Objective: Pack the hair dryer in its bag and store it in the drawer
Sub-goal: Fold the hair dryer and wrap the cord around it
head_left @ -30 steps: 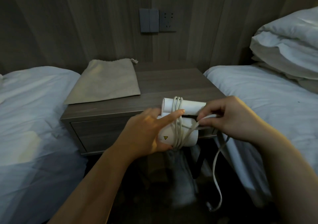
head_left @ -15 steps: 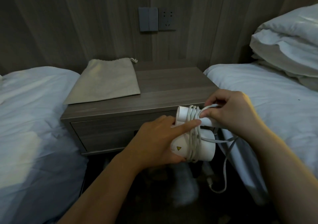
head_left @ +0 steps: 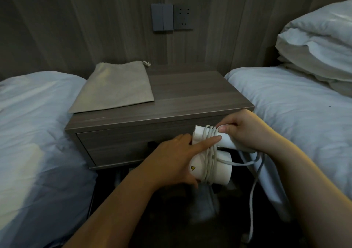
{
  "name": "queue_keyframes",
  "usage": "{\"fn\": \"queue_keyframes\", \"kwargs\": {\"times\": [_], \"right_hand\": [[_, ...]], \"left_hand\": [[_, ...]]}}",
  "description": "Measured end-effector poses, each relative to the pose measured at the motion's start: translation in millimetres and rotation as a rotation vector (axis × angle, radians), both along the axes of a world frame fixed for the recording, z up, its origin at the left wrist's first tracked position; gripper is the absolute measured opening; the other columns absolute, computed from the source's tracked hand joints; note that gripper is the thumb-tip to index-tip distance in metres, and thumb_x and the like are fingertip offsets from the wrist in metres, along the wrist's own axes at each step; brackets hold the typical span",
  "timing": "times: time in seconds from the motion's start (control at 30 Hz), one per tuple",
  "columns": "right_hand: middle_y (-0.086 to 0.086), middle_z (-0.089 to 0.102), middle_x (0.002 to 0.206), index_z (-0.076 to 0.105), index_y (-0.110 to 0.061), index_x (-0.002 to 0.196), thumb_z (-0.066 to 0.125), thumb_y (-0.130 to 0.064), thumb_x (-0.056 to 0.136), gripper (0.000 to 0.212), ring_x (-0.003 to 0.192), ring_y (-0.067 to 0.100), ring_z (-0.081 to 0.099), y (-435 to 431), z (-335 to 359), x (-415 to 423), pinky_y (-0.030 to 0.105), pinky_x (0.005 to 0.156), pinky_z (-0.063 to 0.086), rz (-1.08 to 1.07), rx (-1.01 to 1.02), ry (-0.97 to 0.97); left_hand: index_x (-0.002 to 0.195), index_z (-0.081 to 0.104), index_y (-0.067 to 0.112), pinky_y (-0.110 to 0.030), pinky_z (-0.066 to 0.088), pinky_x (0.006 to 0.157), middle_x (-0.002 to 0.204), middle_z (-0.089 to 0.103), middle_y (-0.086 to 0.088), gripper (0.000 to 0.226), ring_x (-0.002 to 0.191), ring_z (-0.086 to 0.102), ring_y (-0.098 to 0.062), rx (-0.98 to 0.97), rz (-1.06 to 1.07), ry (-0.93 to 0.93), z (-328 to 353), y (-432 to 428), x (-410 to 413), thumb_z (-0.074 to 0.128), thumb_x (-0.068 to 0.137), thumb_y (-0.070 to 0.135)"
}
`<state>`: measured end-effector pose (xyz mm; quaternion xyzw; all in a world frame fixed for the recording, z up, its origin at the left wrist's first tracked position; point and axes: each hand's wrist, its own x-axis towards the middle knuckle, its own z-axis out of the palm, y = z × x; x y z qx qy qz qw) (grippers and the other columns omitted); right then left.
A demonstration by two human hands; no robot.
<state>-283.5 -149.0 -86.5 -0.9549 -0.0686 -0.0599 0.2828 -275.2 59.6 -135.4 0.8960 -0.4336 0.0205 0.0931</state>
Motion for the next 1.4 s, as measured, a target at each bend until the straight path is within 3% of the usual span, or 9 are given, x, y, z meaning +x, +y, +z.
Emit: {"fn": "queue_keyframes", "kwargs": {"times": [0.3,0.43,0.57,0.7,0.83,0.97,1.03,1.17,1.4], "right_hand": [[-0.001,0.047,0.047,0.053,-0.013,0.049,0.081,-0.038,0.062,0.040,0.049,0.011,0.043,-0.1,-14.2,7.5,0.017,0.044,0.032,-0.324,0.136,-0.171],[-0.002,0.053,0.055,0.057,-0.013,0.057,0.073,-0.024,0.075,0.027,0.055,0.007,0.047,-6.5,-8.1,6.6,0.019,0.055,0.037,-0.068,0.087,-0.037],[0.003,0.074,0.083,0.071,-0.018,0.081,0.069,-0.010,0.080,0.009,0.078,0.009,0.065,-27.9,-11.0,7.5,0.027,0.077,0.049,0.050,0.331,0.109],[0.003,0.069,0.089,0.067,-0.018,0.104,0.057,-0.030,0.089,0.021,0.078,0.009,0.061,-37.8,-18.7,7.3,0.017,0.066,0.046,0.047,0.421,0.224],[0.008,0.071,0.098,0.056,-0.019,0.111,0.052,-0.028,0.092,0.022,0.083,0.021,0.070,-44.6,-21.0,4.3,0.015,0.059,0.048,0.118,0.537,0.489],[0.011,0.065,0.069,0.059,-0.018,0.096,0.074,-0.042,0.071,0.038,0.060,0.021,0.061,-53.1,-23.5,8.1,0.028,0.059,0.044,0.174,0.599,0.429],[0.004,0.053,0.053,0.058,-0.009,0.097,0.078,-0.032,0.064,0.045,0.046,0.013,0.049,-53.0,-22.7,12.8,0.026,0.050,0.045,0.143,0.872,0.308],[0.002,0.049,0.050,0.049,-0.007,0.081,0.050,-0.001,0.085,0.007,0.035,0.007,0.035,-50.6,-20.5,18.9,0.018,0.037,0.035,0.045,1.313,0.136],[0.009,0.051,0.051,0.049,-0.004,0.070,0.041,0.008,0.090,0.025,0.029,0.008,0.034,-39.5,-34.5,21.7,0.014,0.032,0.029,-0.185,1.163,0.190]], "left_hand": [[0.140,0.001,0.055,-0.029,0.040,0.073,0.113,0.041,0.001,0.093,0.102,0.042,-0.016,0.012,0.033,-0.057,-1.5,2.9,5.3,0.064,0.072,0.051],[0.141,0.009,0.052,-0.030,0.041,0.074,0.113,0.043,0.001,0.092,0.105,0.044,-0.017,0.025,0.053,-0.070,4.4,12.6,8.3,0.066,0.070,0.046],[0.141,0.008,0.051,-0.031,0.045,0.079,0.120,0.044,0.001,0.096,0.109,0.045,-0.017,0.019,0.088,-0.007,5.5,21.7,14.0,0.069,0.067,0.047],[0.135,0.004,0.058,-0.034,0.045,0.090,0.127,0.043,0.006,0.099,0.115,0.045,-0.014,-0.055,0.155,0.095,7.3,26.1,18.7,0.073,0.063,0.050],[0.135,0.006,0.058,-0.035,0.044,0.092,0.127,0.045,0.008,0.101,0.113,0.047,-0.013,-0.105,0.202,0.162,10.1,30.1,21.5,0.075,0.061,0.051],[0.133,0.010,0.060,-0.038,0.044,0.093,0.127,0.048,0.007,0.102,0.112,0.049,-0.014,-0.193,0.242,0.221,10.8,33.6,24.7,0.076,0.057,0.049],[0.134,0.011,0.060,-0.038,0.044,0.093,0.126,0.048,0.007,0.102,0.112,0.049,-0.015,-0.190,0.252,0.233,11.3,34.9,26.8,0.077,0.058,0.047],[0.132,0.015,0.061,-0.037,0.045,0.095,0.132,0.047,0.009,0.102,0.113,0.050,-0.014,-0.232,0.207,0.333,13.7,34.0,25.3,0.082,0.058,0.041],[0.123,0.031,0.065,-0.024,0.046,0.095,0.127,0.053,0.017,0.100,0.116,0.052,0.000,-0.628,0.126,0.625,18.4,26.6,16.7,0.085,0.047,0.029]]}}
